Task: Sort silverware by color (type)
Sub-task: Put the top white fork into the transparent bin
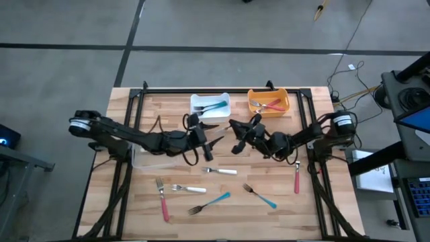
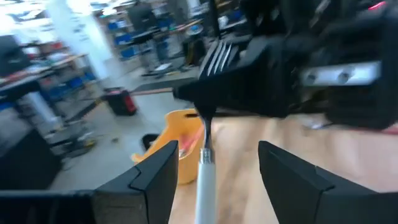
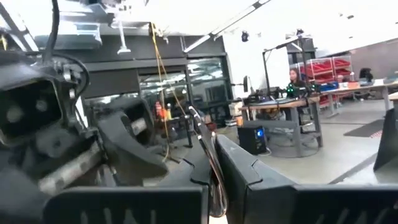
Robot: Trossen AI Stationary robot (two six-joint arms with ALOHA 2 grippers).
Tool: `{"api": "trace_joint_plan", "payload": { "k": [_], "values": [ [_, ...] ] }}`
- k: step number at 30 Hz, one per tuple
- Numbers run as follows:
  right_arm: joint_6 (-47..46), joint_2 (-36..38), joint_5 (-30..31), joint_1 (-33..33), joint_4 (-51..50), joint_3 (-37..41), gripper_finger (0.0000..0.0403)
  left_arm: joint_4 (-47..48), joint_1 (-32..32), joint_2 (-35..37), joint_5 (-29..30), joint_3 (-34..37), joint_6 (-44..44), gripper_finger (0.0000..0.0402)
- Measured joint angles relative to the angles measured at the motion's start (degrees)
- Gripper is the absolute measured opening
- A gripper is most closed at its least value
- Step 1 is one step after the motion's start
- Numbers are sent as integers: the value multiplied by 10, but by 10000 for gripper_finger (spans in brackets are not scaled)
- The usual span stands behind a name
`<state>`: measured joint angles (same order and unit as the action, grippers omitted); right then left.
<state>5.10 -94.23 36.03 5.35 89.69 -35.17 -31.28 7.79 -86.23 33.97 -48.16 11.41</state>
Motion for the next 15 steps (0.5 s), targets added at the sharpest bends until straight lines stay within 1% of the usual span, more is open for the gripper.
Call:
{"api": "trace_joint_plan", "payload": {
  "k": [3,6,10,15],
  "values": [
    [0,-16,5,0,0,-15,8,-2,0,-30,40,-7,6,200],
    [9,-22,22,0,-1,-26,8,-3,0,-53,55,-9,5,198],
    [19,-22,30,0,-8,-35,8,-17,0,-70,92,-9,4,187],
    [22,-21,30,0,-15,-39,8,-28,0,-75,106,-9,3,162]
  ]
}}
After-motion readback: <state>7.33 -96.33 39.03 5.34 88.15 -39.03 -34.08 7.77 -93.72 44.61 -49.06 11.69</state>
